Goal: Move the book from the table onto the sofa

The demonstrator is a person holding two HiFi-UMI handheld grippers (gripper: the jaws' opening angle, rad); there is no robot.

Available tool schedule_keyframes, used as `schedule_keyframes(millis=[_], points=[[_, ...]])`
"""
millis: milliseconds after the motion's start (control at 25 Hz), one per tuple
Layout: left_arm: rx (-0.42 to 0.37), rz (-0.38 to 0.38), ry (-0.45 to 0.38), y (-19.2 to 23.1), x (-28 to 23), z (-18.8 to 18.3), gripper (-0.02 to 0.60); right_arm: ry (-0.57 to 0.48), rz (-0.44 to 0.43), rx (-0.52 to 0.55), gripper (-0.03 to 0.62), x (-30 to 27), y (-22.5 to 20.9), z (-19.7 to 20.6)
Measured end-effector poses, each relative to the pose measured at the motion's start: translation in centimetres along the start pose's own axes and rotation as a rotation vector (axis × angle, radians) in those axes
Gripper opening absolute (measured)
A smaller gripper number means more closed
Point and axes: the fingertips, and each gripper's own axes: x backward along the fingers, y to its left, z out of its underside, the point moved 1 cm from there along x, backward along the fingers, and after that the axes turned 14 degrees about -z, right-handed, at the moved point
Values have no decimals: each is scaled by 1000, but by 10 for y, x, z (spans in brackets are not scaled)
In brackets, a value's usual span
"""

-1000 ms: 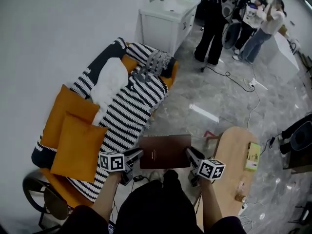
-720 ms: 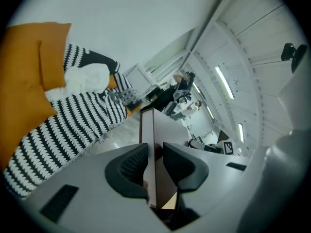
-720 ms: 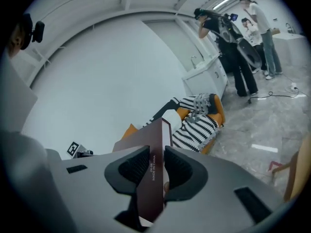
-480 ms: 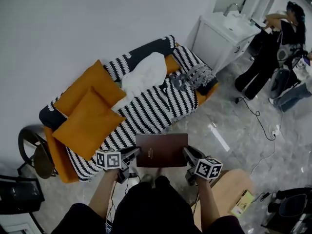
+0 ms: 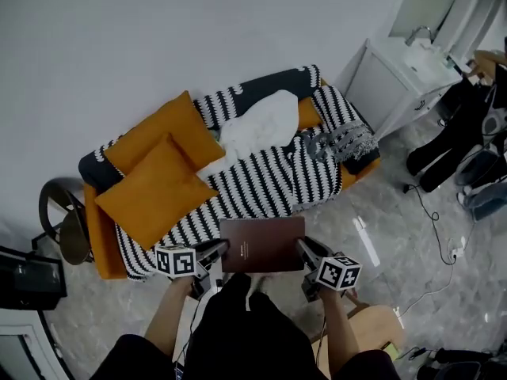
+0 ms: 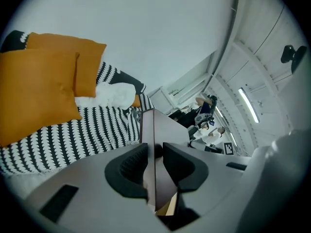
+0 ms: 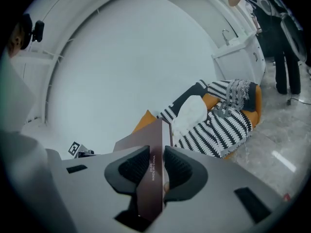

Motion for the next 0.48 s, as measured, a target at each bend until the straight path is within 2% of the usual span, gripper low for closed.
schedule_keyframes(millis=[200,480], points=[[17,-4,-24,25,-11,-36,107,28,-8,-7,114,-43,-12,-16],[23,9,-4,71,-33,-102,107,34,14,-17,114,-115,-27,-49]])
